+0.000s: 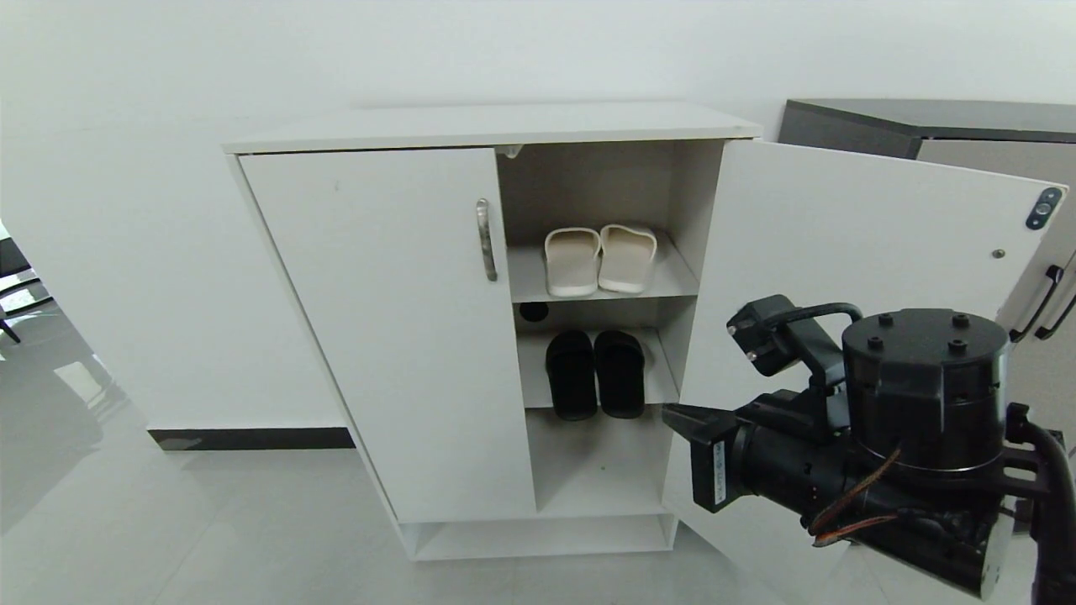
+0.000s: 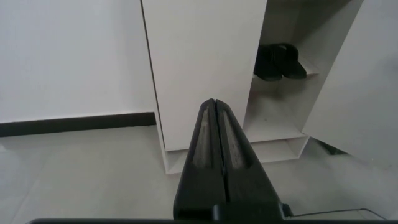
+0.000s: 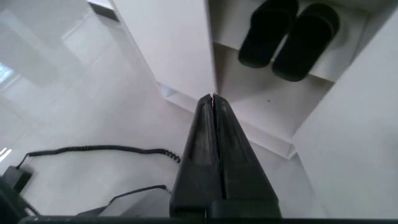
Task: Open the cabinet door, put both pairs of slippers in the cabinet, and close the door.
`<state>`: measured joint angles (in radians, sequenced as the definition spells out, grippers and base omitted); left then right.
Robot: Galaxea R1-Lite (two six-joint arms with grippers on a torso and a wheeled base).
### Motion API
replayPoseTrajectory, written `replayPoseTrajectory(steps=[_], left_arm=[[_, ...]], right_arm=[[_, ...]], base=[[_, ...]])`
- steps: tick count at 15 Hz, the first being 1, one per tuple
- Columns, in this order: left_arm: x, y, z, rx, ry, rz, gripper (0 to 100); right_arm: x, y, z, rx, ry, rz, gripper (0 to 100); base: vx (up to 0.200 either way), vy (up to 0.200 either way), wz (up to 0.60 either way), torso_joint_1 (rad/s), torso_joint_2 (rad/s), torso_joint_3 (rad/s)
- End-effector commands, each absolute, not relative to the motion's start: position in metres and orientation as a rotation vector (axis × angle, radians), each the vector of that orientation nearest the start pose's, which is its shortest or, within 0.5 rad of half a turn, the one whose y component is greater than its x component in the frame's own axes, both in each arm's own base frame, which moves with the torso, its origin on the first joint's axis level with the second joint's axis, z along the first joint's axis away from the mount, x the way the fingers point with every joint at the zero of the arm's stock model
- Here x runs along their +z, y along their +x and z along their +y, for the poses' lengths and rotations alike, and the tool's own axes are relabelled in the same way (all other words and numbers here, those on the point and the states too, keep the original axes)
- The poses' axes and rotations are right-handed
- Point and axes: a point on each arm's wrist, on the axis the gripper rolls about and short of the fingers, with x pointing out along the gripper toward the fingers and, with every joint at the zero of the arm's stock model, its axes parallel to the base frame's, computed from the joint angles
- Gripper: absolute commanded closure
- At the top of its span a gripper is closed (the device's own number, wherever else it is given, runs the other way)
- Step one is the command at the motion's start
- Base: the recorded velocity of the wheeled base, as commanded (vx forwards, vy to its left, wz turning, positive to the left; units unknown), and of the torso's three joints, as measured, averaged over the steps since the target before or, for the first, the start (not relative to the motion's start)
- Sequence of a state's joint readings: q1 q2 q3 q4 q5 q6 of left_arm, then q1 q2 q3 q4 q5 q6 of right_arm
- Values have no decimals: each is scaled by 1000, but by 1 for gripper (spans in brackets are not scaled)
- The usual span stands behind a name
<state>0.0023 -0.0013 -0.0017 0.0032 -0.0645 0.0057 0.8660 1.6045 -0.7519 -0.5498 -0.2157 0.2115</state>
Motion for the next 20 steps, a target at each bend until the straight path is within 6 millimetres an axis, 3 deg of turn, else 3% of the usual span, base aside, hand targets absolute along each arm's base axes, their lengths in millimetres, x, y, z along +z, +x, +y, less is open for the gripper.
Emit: replayPoseTrajectory(steps=[1,5,20], left_arm=[[76,-23,-2,-61,6,1,100],[76,-23,-2,-61,6,1,100],[76,-23,-2,-61,6,1,100]], right_arm=[[185,185,211,611,39,338,100],[184,185,210,611,36,343,100],[181,183,210,612,32,348,100]], base=[[0,0,0,0,0,0],[0,0,0,40,-120,-120],[0,0,0,181,-472,-283]])
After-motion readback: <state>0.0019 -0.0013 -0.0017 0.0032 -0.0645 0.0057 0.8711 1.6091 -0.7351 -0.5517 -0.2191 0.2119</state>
